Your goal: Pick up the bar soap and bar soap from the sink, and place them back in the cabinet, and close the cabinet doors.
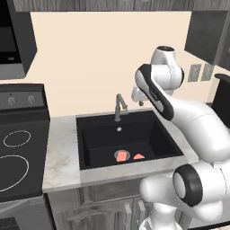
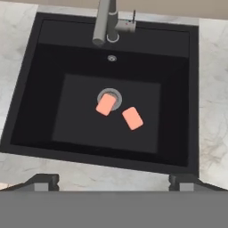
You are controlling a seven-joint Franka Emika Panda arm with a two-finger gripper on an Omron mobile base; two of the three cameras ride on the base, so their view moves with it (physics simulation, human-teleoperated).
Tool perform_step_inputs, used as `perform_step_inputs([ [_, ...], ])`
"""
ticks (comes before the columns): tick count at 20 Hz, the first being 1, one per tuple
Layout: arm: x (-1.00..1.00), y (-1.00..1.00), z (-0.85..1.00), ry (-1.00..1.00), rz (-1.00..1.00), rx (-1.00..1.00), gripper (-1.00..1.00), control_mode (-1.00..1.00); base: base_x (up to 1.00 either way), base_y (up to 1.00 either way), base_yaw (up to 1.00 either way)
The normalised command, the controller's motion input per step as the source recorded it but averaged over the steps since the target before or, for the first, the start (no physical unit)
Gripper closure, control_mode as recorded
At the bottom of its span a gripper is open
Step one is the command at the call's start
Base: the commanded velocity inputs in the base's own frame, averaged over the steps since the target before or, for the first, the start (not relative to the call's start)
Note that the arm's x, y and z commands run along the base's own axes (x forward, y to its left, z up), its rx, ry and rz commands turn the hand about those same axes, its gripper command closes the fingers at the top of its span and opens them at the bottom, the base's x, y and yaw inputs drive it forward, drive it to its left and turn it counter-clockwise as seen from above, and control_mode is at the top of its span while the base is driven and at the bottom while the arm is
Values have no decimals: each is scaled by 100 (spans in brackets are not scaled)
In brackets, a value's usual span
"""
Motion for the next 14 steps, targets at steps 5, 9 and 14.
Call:
perform_step_inputs([
  [5, 42, -19, -3, 13, 0, 0, -100, -100, 0, 0, 0],
  [9, 39, -10, -1, 8, 0, 0, -100, -100, 0, 0, 0],
  [14, 28, -2, -11, 0, 0, -1, -100, -100, 0, 0, 0],
])
